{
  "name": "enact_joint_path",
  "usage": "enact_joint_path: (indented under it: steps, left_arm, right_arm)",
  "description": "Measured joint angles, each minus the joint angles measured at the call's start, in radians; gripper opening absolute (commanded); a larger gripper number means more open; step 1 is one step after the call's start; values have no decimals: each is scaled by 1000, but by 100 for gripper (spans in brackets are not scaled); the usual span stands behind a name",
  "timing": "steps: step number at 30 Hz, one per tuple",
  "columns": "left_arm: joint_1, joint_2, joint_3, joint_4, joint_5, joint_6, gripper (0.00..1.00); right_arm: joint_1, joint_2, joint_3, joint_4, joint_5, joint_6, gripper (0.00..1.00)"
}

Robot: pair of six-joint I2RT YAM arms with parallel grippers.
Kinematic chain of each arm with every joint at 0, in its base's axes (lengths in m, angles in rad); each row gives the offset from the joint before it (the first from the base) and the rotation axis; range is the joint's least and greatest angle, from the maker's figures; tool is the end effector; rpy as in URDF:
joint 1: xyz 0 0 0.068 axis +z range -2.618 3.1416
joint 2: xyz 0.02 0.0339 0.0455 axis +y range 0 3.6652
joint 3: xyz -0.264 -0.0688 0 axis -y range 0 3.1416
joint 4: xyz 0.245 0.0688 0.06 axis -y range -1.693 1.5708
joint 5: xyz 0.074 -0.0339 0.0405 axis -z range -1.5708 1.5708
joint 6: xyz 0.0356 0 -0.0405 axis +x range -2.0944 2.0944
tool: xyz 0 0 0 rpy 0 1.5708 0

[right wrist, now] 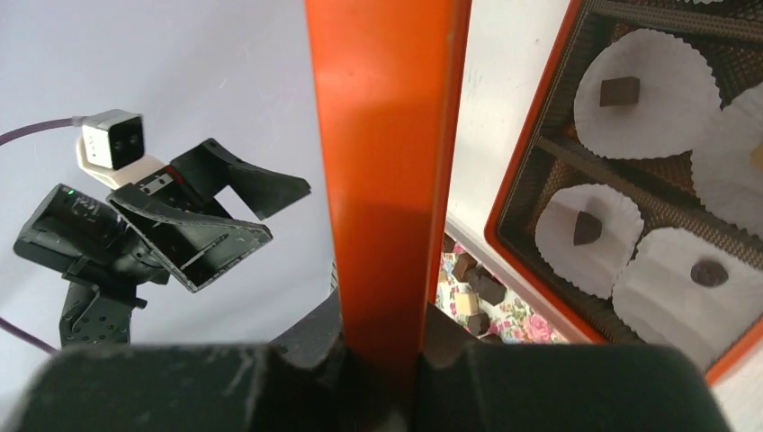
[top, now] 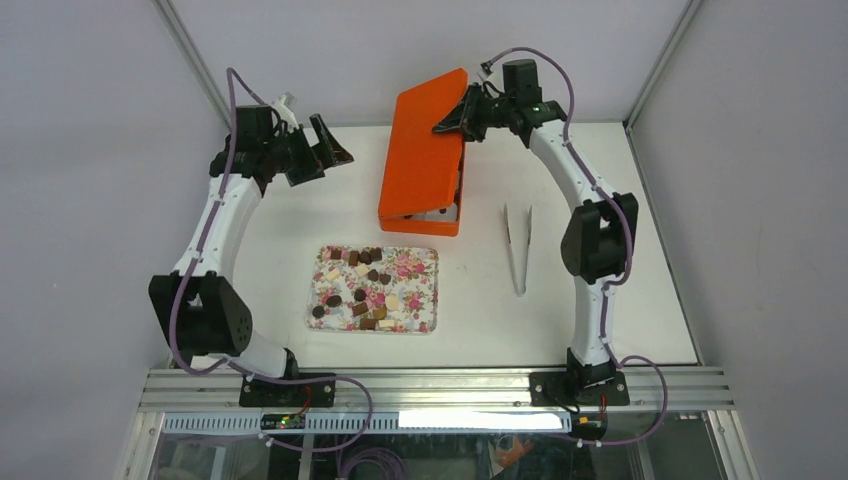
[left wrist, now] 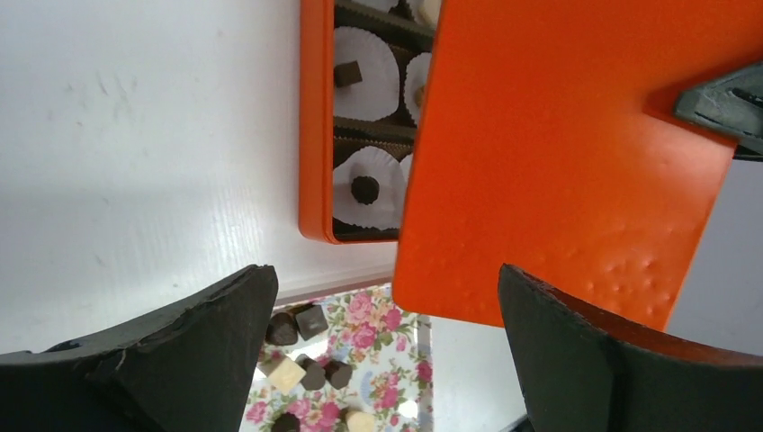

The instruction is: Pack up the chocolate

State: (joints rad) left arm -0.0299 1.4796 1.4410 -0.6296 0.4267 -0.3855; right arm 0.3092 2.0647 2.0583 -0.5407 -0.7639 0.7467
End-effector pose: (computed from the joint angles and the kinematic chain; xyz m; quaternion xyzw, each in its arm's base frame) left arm 0.3260 -0.0245 0.3610 -0.0647 0.8819 -0.2743 0.3778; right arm 0.4456 0.1682 0.3525 -0.0026 0.8294 0.5097 0.2289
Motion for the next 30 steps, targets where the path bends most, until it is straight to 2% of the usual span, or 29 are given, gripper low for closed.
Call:
enact_joint_path:
  steps: [5, 13, 20, 30]
  left_arm:
    - [1, 92, 6, 1, 32, -61, 99]
    - [1, 223, 84, 56, 97, -76, 99]
    - [1, 373, 117, 73, 128, -79, 99]
    - [1, 492, 174, 135, 195, -95, 97]
  right_arm:
    - [1, 126, 41, 94, -32, 66, 0]
    - [5, 299, 167, 159, -39, 155, 0]
    - [1, 369, 215, 188, -61, 181, 0]
    - [-29, 414, 215, 208, -116, 187, 0]
